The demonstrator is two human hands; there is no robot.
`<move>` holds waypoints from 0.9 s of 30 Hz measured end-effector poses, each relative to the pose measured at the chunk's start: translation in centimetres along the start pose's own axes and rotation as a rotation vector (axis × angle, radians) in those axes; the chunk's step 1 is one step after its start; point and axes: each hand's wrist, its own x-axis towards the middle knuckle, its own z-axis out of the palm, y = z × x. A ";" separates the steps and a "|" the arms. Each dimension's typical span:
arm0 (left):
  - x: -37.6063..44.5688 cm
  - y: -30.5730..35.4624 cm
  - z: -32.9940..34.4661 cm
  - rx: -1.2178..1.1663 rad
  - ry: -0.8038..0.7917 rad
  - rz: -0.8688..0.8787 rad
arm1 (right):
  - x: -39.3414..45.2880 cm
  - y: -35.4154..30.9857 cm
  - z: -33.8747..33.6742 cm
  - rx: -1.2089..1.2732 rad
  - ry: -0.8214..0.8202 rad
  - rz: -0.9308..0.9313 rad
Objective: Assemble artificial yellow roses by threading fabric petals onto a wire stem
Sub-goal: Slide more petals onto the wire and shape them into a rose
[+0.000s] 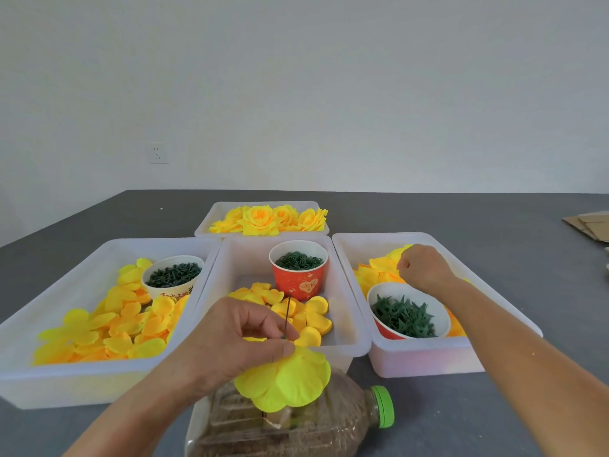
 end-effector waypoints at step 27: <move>-0.1 -0.3 0.0 -0.035 0.000 0.024 | 0.8 -2.5 -1.7 1.127 0.131 0.231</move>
